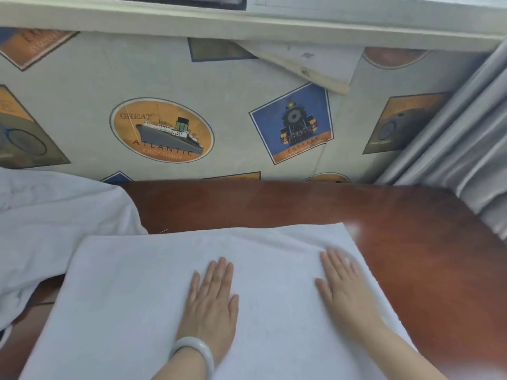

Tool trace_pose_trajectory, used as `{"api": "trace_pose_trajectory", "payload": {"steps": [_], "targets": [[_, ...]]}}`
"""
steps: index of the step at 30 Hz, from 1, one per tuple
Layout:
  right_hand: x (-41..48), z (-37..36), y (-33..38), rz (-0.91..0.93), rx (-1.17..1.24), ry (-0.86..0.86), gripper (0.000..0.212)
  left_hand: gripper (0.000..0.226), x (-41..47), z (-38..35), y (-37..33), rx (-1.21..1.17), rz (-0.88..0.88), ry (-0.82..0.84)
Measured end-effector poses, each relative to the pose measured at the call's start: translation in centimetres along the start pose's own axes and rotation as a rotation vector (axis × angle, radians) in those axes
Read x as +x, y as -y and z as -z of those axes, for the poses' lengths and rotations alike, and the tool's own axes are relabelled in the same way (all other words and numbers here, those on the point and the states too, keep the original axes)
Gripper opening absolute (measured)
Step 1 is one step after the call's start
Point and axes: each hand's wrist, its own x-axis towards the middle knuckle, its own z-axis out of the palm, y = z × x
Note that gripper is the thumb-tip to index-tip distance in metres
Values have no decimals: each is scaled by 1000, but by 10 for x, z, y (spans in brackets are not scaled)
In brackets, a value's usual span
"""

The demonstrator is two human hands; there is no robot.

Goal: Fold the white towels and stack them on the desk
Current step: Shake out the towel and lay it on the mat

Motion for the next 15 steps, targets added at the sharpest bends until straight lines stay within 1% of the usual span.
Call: {"api": "trace_pose_trajectory", "payload": {"steps": [1,3,6,9,10,12,13,14,15], "targets": [[4,8,-13,-35,43,-16,63,69,0,-2,0,1,4,-5],[17,20,-33,-116,129,-53,48,68,1,-2,-1,-5,16,-10],[46,37,-41,-323,191,-73,41,61,-1,-4,0,17,7,-45],[68,47,-39,-574,282,51,37,60,-2,-4,0,22,2,-44],[72,49,-37,-612,299,67,36,61,-2,-4,0,23,3,-43],[75,51,-34,-640,309,37,27,61,-2,-5,1,22,5,-45],[75,51,-31,-649,298,31,26,61,-2,-6,1,17,6,-50],[73,50,-29,-677,290,38,30,61,-2,-6,1,13,7,-54],[72,48,-30,-723,309,46,40,61,-2,-6,1,15,6,-58]]}}
